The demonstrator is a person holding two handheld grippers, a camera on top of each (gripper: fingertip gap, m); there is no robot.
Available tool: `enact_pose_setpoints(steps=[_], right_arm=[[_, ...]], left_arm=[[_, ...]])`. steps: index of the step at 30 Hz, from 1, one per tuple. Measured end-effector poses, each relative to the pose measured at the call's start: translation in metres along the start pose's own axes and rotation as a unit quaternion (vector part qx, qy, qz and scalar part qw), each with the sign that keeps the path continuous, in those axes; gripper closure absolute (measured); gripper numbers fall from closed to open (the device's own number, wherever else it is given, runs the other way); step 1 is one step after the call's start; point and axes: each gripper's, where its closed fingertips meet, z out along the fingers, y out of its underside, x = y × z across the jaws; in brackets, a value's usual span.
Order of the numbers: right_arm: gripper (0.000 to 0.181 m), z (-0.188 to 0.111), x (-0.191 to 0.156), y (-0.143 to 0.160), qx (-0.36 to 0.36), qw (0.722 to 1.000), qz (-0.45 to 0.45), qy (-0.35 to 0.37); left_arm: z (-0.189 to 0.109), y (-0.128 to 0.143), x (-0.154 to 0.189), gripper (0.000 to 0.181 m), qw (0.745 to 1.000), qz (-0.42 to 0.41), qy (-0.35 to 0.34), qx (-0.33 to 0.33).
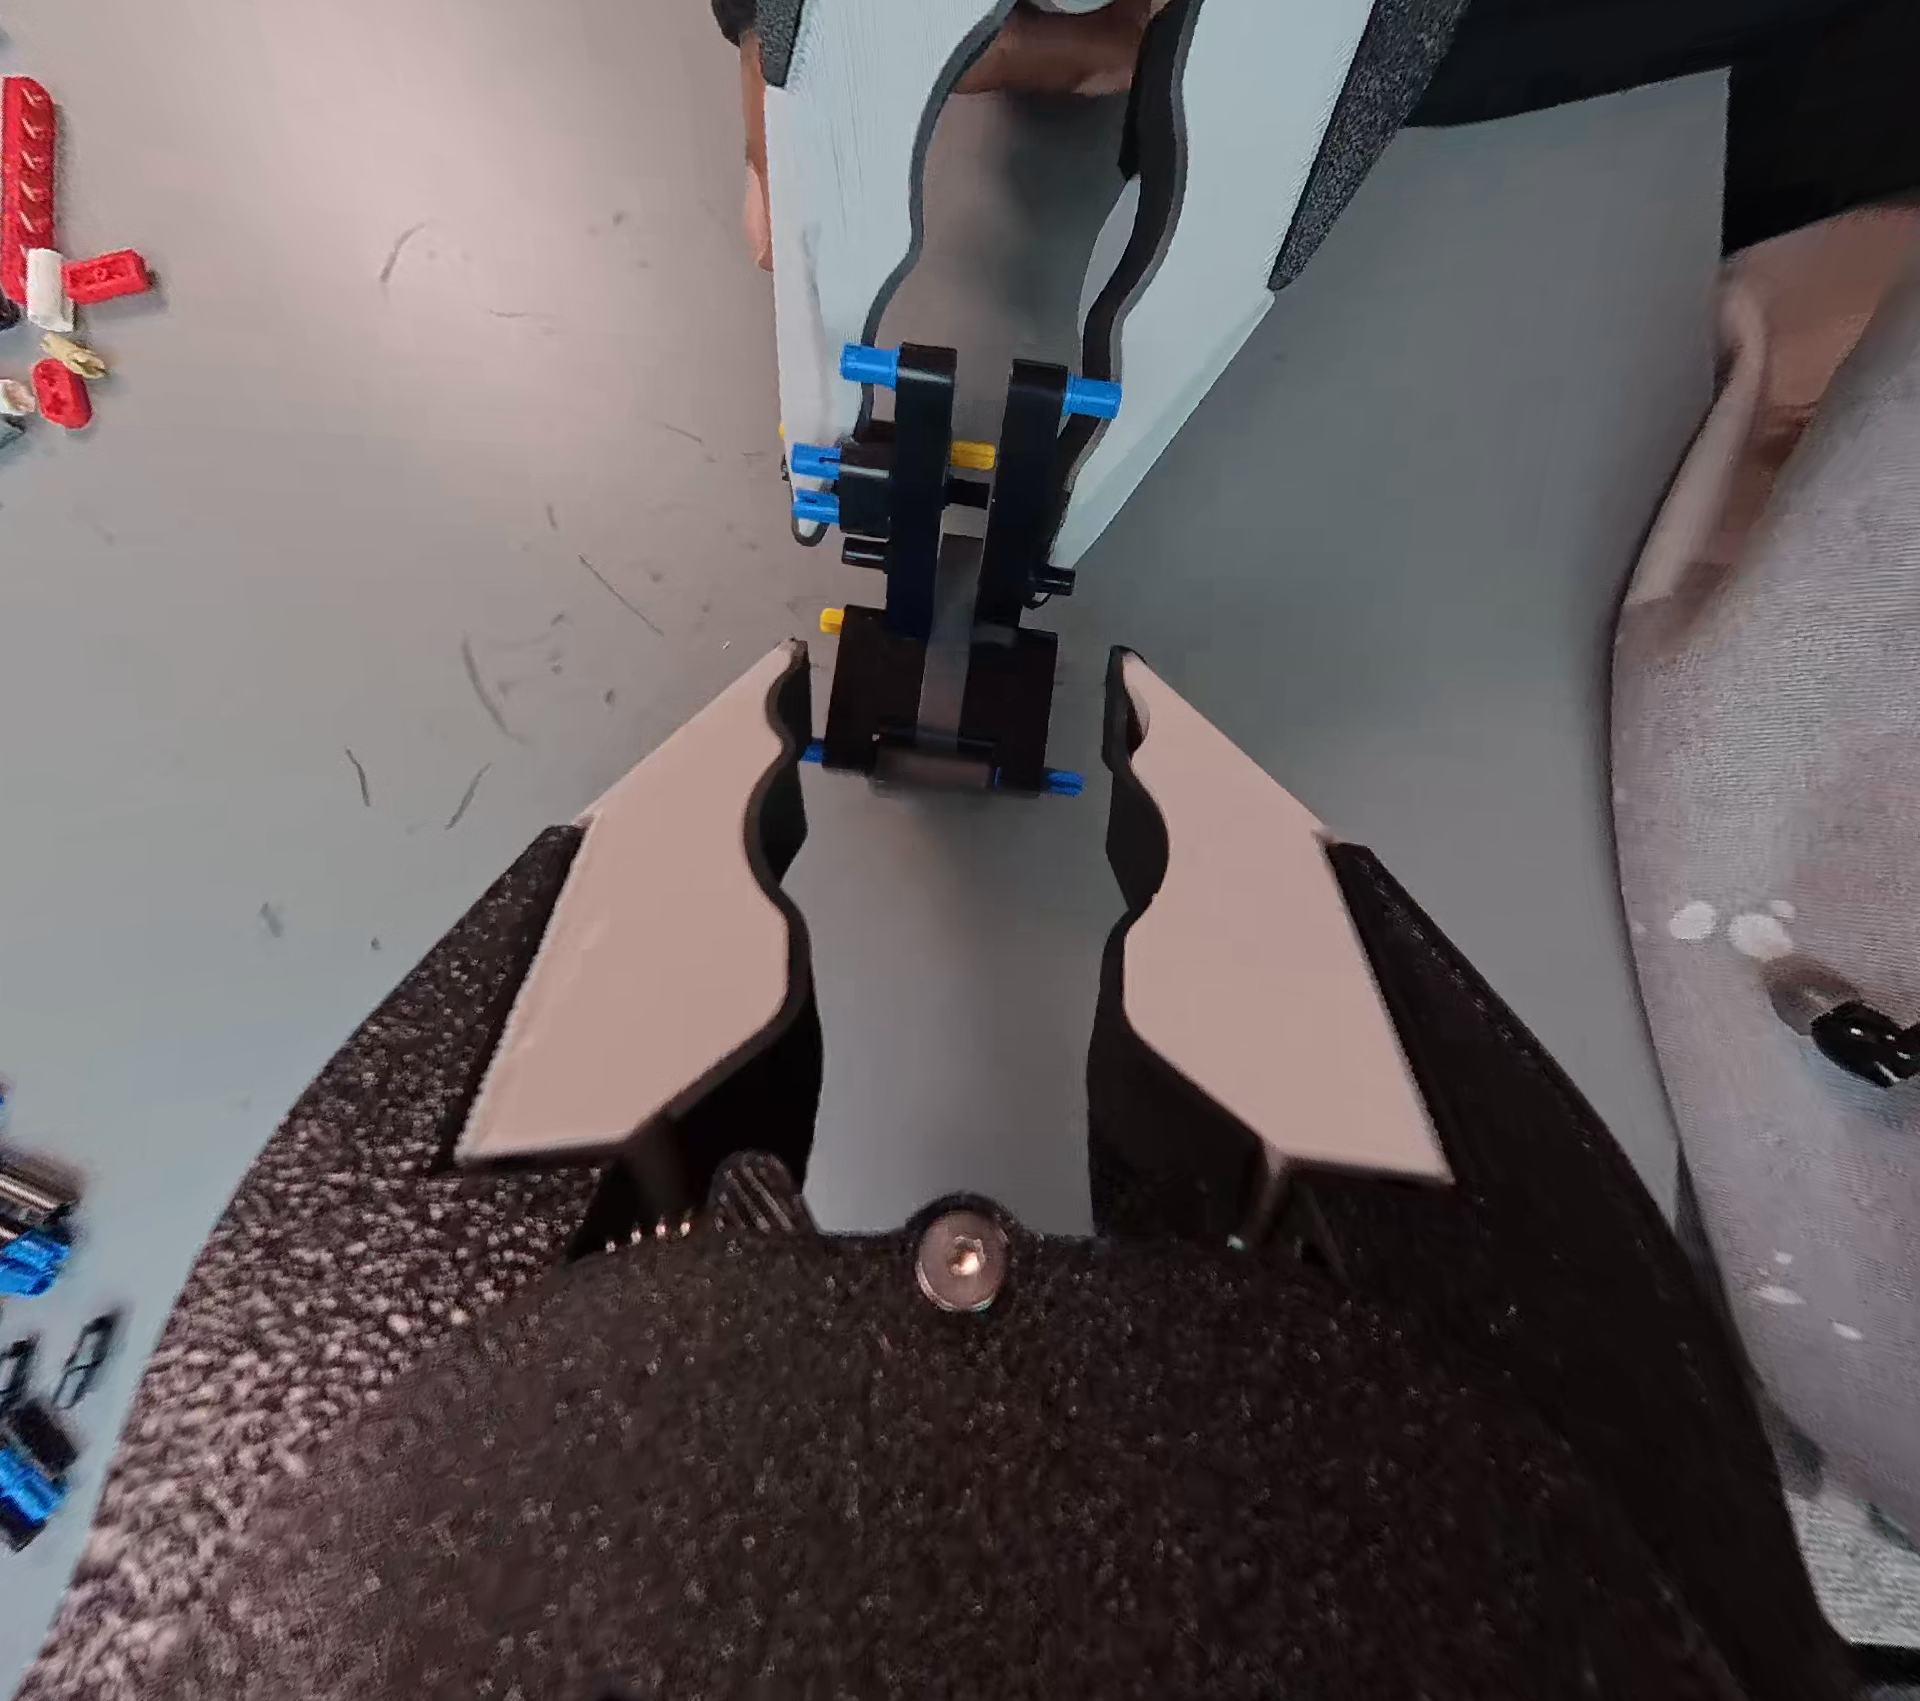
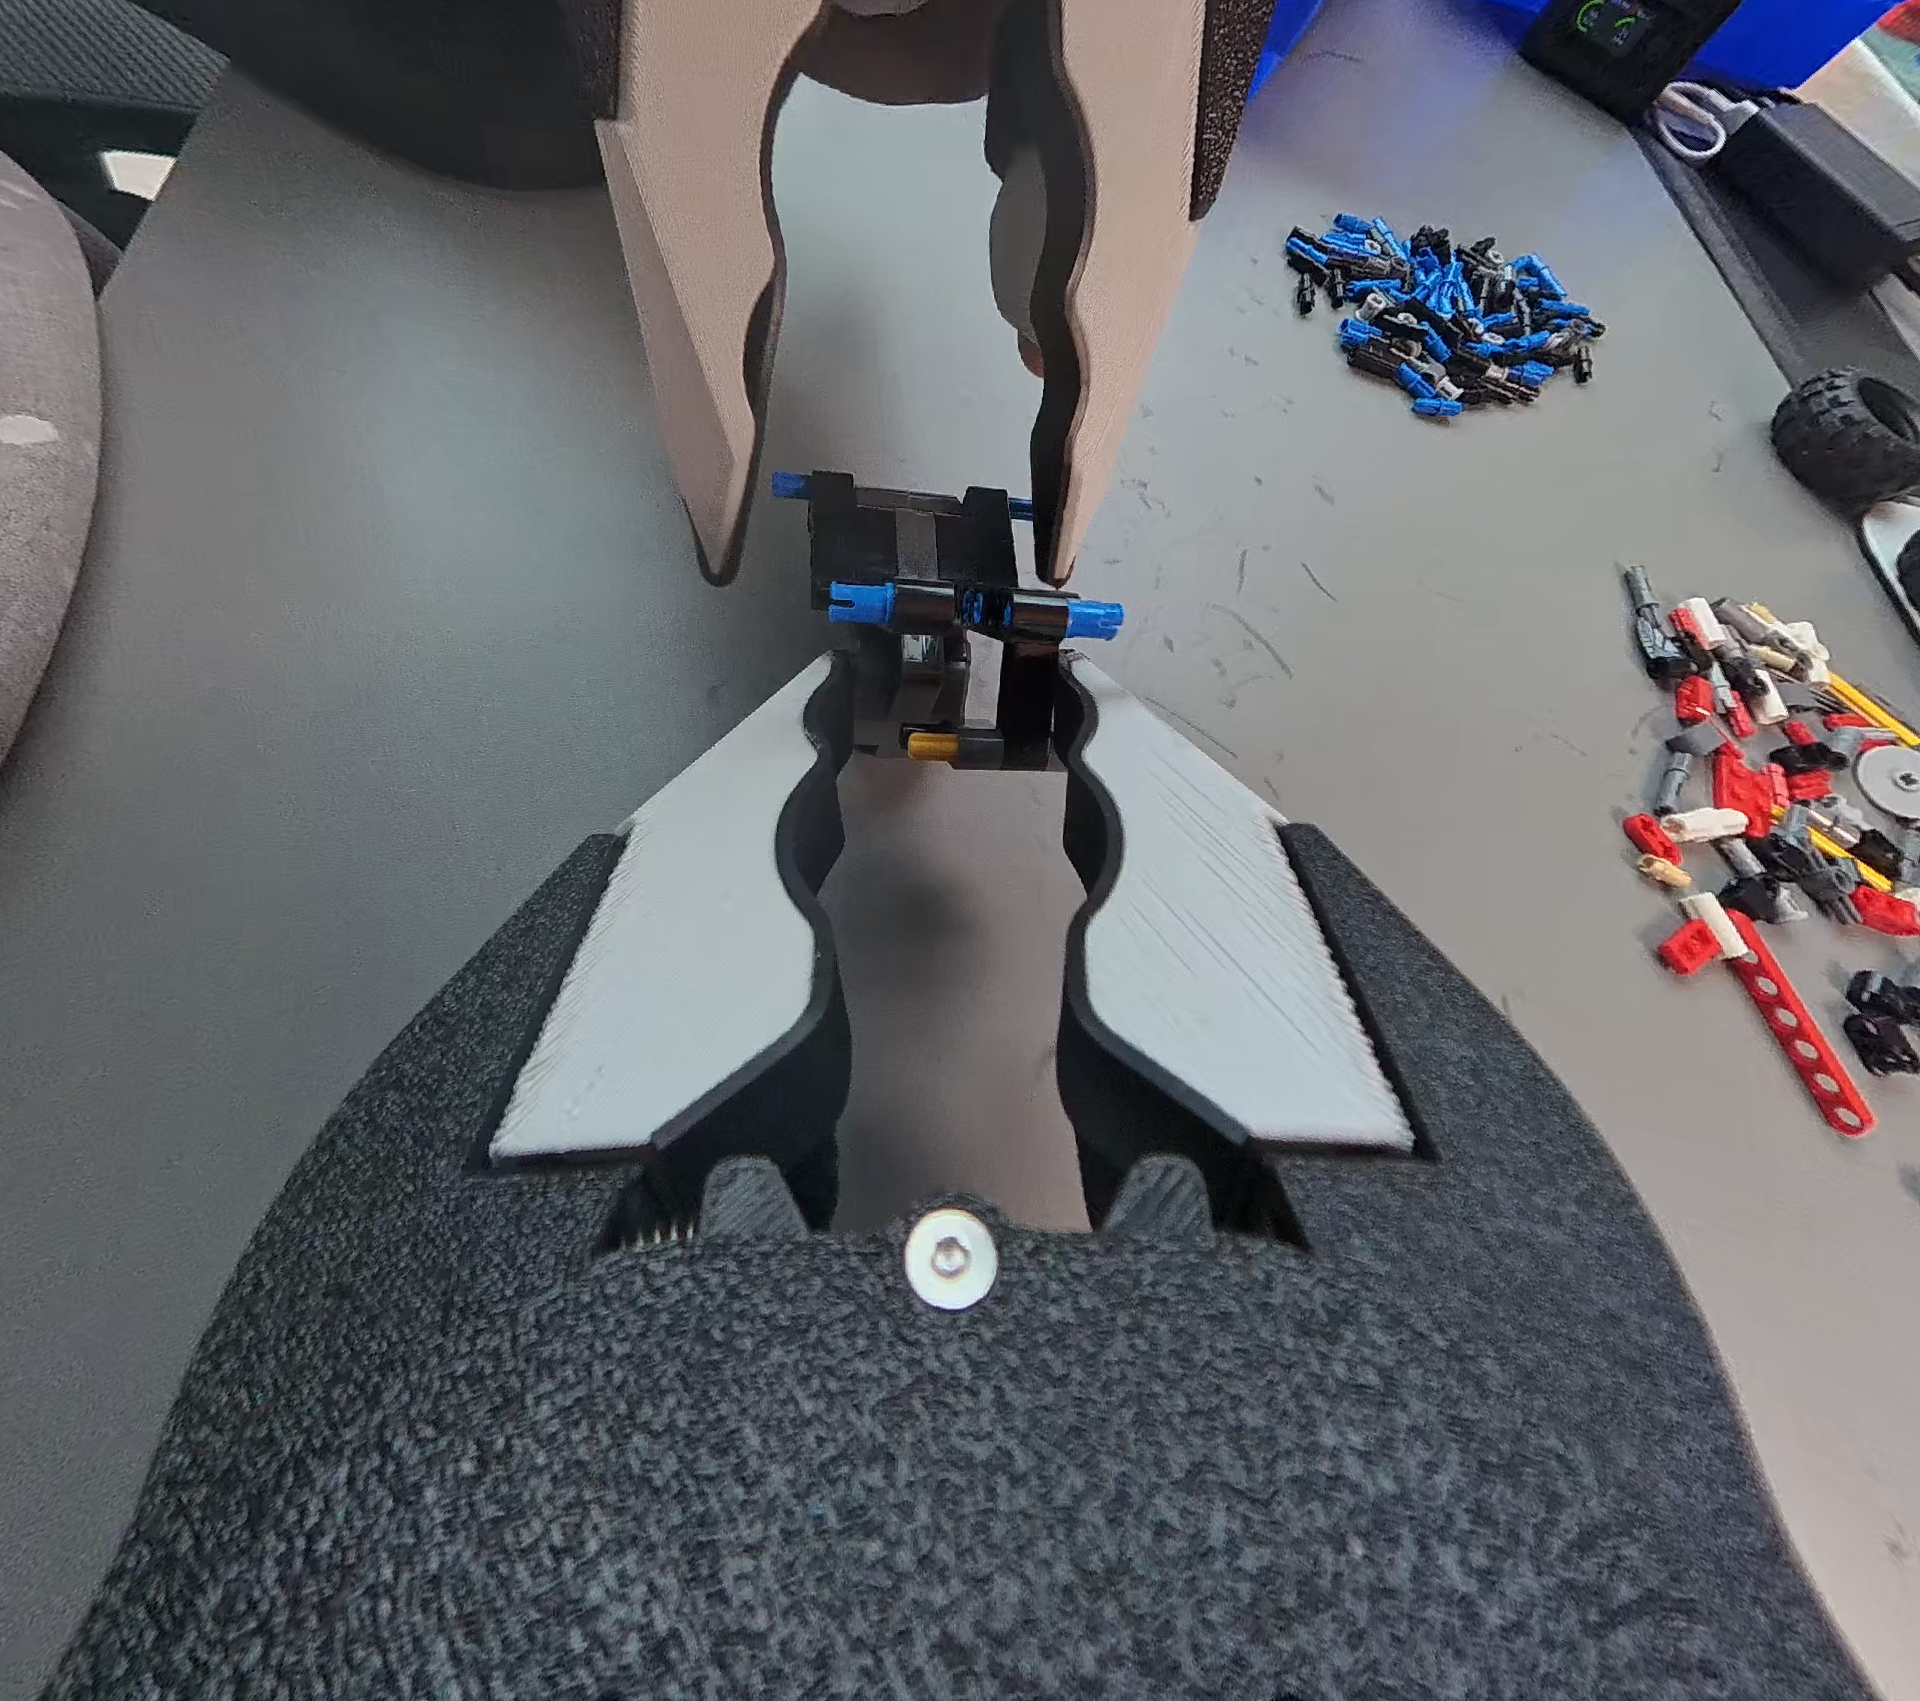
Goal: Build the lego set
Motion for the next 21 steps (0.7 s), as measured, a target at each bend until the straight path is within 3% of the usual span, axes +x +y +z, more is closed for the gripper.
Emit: enact_pose_setpoints(steps=[1, 7, 13, 18, 21], right_arm=[[0.142, 0.001, 0.0, 0.0, 0.0, 1.0, -0.001, 0.001], [0.142, 0.001, -0.001, 0.0, -0.002, 1.0, -0.003, 0.006], [0.141, 0.001, 0.001, 0.001, -0.004, 1.0, -0.007, 0.011], [0.141, 0.001, 0.001, 0.001, -0.003, 1.0, -0.011, 0.011], [0.141, 0.001, 0.001, 0.001, -0.002, 1.0, -0.015, 0.011]], left_arm=[[0.002, 0.001, -0.002, 0.135, 1.0, 0.013, -0.01, -0.013], [0.005, 0.003, -0.005, 0.14, 0.998, 0.032, -0.018, -0.041], [0.005, 0.001, -0.006, 0.138, 0.999, 0.023, -0.023, -0.006], [-0.008, -0.006, -0.002, 0.099, 0.998, -0.012, 0.002, 0.06], [-0.013, -0.001, -0.004, 0.089, 0.997, -0.021, 0.009, 0.078]])
